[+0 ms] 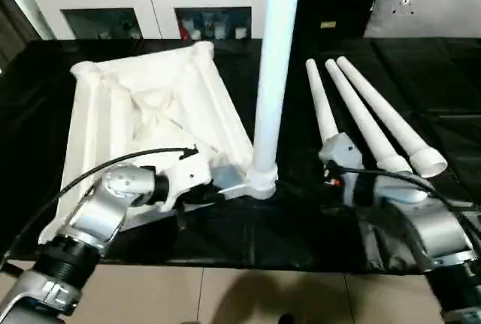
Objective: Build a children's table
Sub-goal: Insert table leg to table base, then rotate leg to tighten
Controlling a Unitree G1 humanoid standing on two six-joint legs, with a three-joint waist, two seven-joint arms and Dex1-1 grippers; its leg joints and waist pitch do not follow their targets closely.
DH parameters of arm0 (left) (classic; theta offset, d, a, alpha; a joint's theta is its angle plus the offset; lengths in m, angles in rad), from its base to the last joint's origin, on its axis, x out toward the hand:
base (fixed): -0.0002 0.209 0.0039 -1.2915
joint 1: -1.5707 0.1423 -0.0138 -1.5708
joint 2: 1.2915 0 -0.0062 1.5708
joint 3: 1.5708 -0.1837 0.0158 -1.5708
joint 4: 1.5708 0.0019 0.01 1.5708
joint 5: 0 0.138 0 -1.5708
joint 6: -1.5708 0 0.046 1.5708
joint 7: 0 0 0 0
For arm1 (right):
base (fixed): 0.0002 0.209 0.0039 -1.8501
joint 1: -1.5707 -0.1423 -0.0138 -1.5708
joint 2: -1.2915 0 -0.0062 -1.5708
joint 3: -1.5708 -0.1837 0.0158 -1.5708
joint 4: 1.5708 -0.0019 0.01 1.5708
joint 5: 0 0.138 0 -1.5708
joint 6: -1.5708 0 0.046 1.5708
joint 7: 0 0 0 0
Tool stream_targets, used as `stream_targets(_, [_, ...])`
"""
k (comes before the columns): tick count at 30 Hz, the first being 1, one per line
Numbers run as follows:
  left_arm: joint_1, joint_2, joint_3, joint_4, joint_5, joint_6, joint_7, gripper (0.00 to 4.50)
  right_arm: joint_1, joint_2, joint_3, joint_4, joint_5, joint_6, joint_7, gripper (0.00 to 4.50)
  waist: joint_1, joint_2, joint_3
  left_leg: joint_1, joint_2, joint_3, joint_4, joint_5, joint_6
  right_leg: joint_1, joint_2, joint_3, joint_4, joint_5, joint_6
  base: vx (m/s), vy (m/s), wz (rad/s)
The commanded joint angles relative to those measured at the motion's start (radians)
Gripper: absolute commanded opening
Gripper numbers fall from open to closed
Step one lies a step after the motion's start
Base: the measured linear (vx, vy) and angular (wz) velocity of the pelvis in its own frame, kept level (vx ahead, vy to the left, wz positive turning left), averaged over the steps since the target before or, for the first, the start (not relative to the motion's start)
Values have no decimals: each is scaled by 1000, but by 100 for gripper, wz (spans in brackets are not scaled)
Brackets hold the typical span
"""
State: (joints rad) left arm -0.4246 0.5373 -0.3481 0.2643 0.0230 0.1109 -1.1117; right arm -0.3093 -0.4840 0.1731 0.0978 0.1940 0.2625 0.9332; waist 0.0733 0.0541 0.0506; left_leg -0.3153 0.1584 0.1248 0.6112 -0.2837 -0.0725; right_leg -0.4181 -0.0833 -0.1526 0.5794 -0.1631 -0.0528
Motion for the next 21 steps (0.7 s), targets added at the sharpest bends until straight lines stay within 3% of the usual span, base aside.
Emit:
stream_targets(1, [10, 10, -68, 0, 21, -12, -56, 0, 2, -11, 22, -19, 20, 3, 54, 445, 2, -5, -68, -30, 59, -7, -60, 139, 147, 83, -78, 74, -54, -215, -134, 0, 0, 0])
stream_targets(4, [11, 13, -84, -1, 20, -36, -85, 0, -3, -25, 52, -16, 41, 11, 131, 445, 12, -5, -71, -27, 61, -7, -57, 156, 155, 81, -78, 74, -48, -184, -146, 0, 0, 0])
stream_targets(6, [11, 12, -87, -2, 21, -41, -89, 0, -8, -23, 58, -9, 44, 16, 141, 419, 17, -5, -72, -27, 63, -8, -56, 166, 162, 81, -79, 75, -44, -167, -154, 0, 0, 0])
stream_targets(13, [18, -6, -101, -20, 28, -41, -95, 0, -48, 25, 73, 82, 35, -9, 157, 368, 21, -5, -73, -29, 60, -7, -57, 153, 132, 82, -80, 73, -47, -199, -146, 0, 0, 0])
stream_targets(17, [18, -9, -102, -17, 31, -44, -93, 0, -54, 34, 79, 99, 38, -12, 160, 330, 26, -6, -75, -29, 61, -7, -54, 172, 132, 82, -80, 75, -40, -170, -148, 0, 0, 0])
stream_targets(21, [22, -4, -100, -16, 34, -46, -93, 0, -53, 42, 81, 116, 36, -16, 165, 298, 29, -6, -73, -30, 60, -7, -55, 158, 127, 83, -80, 74, -45, -203, -133, 0, 0, 0])
